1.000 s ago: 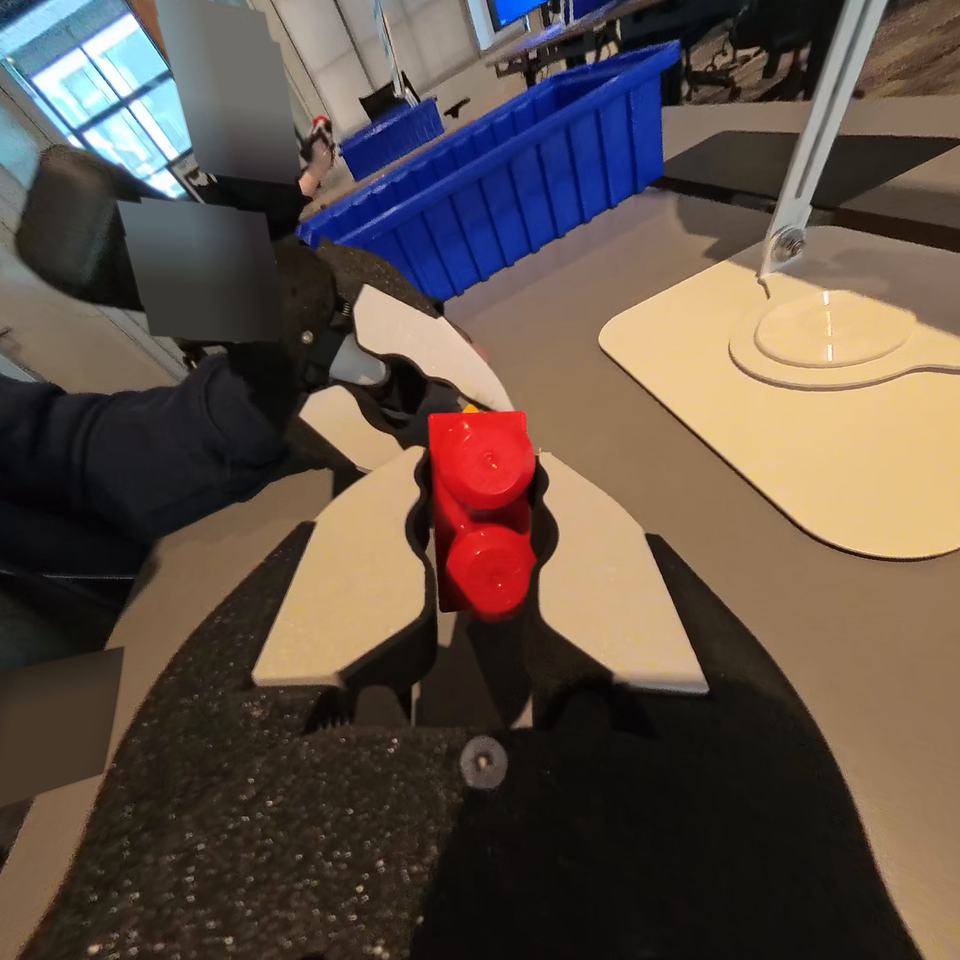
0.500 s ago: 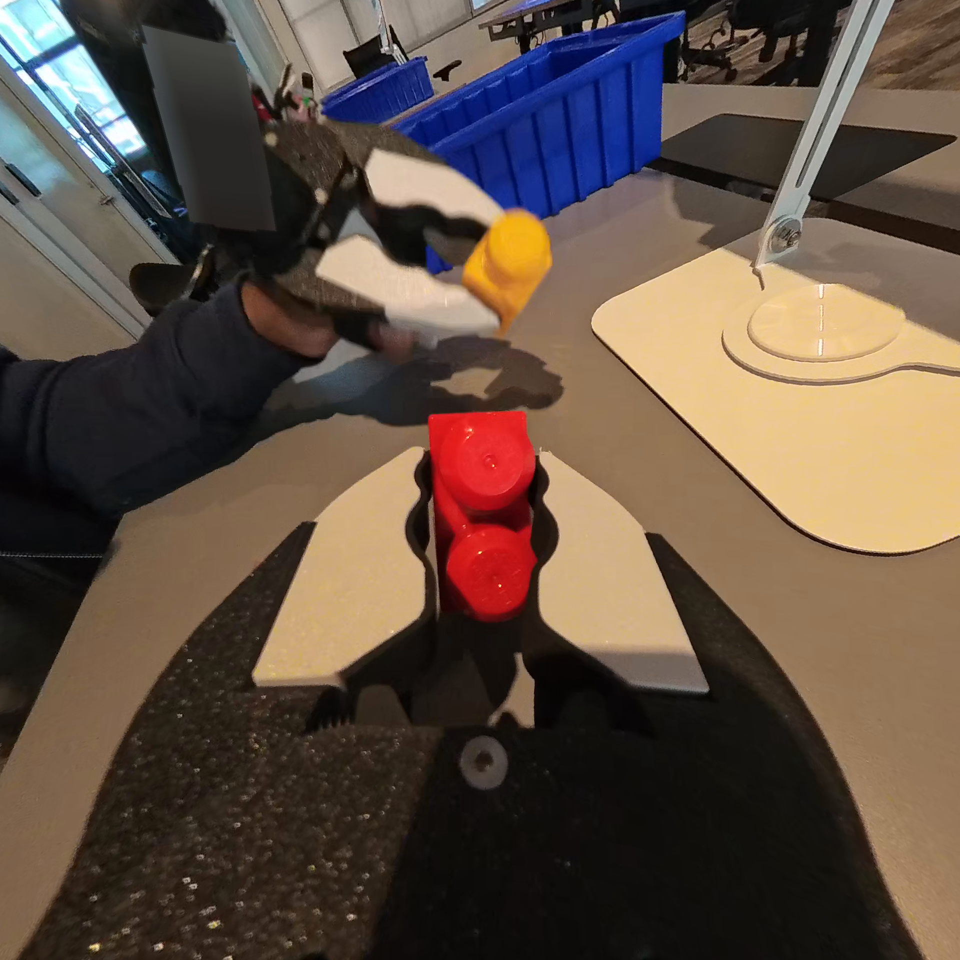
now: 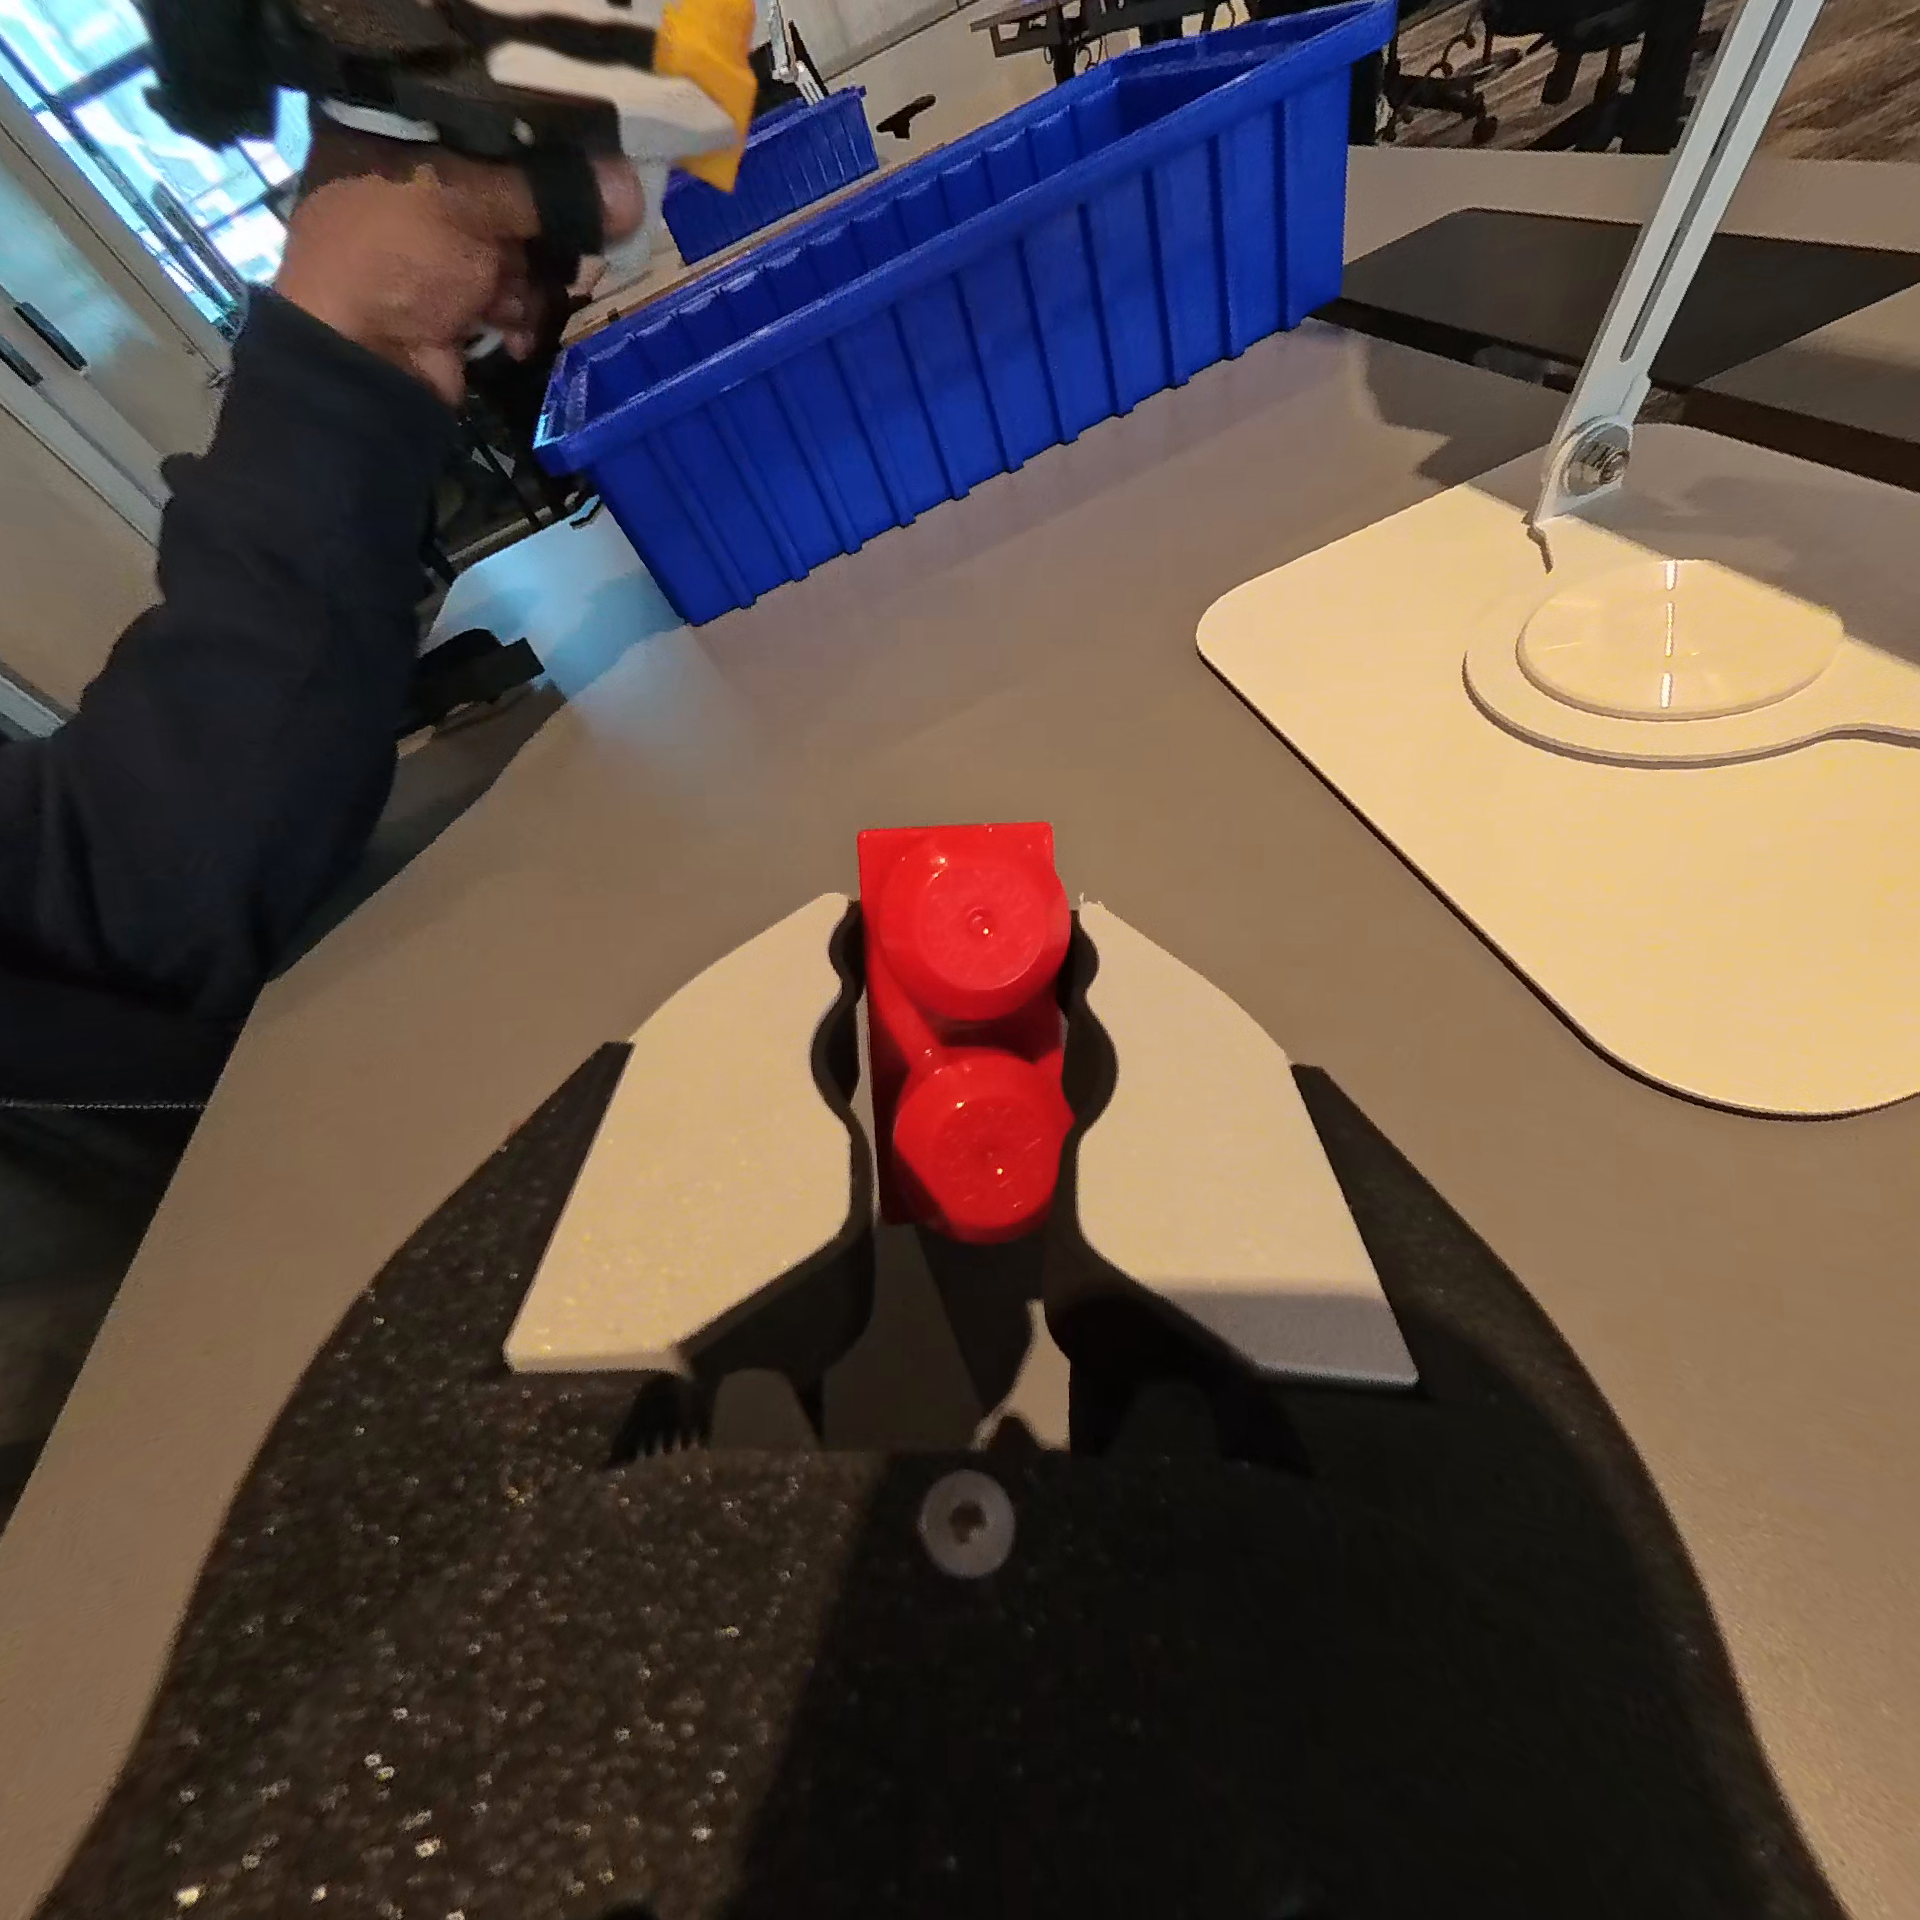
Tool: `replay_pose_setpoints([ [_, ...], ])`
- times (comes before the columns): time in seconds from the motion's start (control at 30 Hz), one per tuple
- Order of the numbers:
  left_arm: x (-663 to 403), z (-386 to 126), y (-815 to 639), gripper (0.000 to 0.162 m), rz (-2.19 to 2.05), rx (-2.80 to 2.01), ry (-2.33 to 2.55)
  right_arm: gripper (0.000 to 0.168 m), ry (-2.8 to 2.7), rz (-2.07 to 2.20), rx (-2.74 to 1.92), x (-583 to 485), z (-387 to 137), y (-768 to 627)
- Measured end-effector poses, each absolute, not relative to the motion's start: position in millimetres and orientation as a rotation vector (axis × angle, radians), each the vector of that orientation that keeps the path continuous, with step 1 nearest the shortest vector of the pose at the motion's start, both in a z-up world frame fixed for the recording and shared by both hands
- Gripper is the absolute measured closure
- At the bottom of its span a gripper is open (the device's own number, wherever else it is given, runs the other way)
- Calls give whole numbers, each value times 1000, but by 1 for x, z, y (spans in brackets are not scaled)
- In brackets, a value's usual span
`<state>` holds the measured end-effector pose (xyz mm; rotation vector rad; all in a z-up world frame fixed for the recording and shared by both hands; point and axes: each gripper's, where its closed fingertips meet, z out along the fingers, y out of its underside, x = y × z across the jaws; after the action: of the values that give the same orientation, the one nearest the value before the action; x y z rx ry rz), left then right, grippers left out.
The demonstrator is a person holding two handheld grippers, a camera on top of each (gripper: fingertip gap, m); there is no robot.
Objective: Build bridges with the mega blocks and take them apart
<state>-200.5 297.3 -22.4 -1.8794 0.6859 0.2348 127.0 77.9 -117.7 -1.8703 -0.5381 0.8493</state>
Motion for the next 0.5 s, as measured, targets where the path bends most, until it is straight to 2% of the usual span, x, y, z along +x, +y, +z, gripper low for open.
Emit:
replay_pose_setpoints([
  [0.27, -232, -88, 305, 125, 212, -2214, 761, 133, -546, 858, -1873, 126, -118, 77],
  [0.5, -231, -97, 306, 124, 274, -2246, 824, 133, -551, 857, -1877, 125, -119, 77],
])
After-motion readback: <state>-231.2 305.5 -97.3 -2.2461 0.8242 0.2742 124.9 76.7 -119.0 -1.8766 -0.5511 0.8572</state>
